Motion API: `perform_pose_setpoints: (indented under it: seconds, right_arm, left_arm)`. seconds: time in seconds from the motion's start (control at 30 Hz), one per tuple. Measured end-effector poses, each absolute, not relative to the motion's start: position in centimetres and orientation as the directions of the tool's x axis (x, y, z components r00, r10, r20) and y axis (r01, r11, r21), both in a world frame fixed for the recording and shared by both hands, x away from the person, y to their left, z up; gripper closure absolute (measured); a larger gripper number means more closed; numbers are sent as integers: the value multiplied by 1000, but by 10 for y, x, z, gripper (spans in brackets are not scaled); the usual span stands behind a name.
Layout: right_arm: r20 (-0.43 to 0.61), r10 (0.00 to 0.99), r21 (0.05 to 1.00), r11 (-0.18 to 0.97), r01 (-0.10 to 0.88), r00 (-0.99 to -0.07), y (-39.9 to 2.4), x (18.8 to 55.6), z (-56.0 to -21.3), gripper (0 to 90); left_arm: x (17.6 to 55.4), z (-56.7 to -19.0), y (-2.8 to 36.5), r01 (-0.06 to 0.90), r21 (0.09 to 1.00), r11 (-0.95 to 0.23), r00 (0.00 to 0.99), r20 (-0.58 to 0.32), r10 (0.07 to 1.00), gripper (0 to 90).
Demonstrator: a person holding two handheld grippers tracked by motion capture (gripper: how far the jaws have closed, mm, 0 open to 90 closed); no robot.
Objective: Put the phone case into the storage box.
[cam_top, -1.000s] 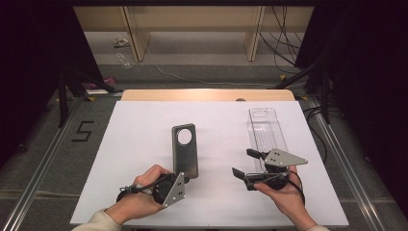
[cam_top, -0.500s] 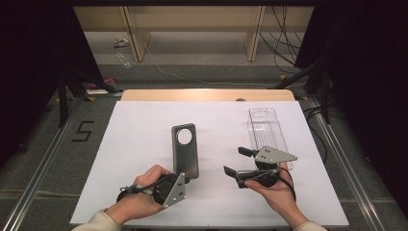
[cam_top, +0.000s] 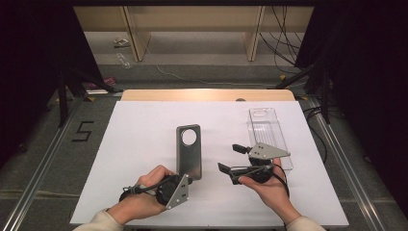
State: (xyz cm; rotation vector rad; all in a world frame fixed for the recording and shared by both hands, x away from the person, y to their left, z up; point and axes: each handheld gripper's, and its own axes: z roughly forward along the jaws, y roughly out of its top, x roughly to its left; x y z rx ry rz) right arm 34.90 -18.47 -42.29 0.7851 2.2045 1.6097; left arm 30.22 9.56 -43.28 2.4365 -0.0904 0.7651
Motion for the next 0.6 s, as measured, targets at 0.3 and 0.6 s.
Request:
perform_pose_setpoints:
  seconds: [0.3, 0.6]
  right_arm:
    - [114, 604, 946, 177, 272, -789, -176, 362, -416, 184]
    - [148, 630, 932, 168, 320, -762, -168, 376, -416, 211]
  left_arm:
    - [301, -432, 85, -255, 499, -828, 831, 551, 76, 890]
    - [301, -433, 79, -271, 473, -838, 833, 552, 43, 890]
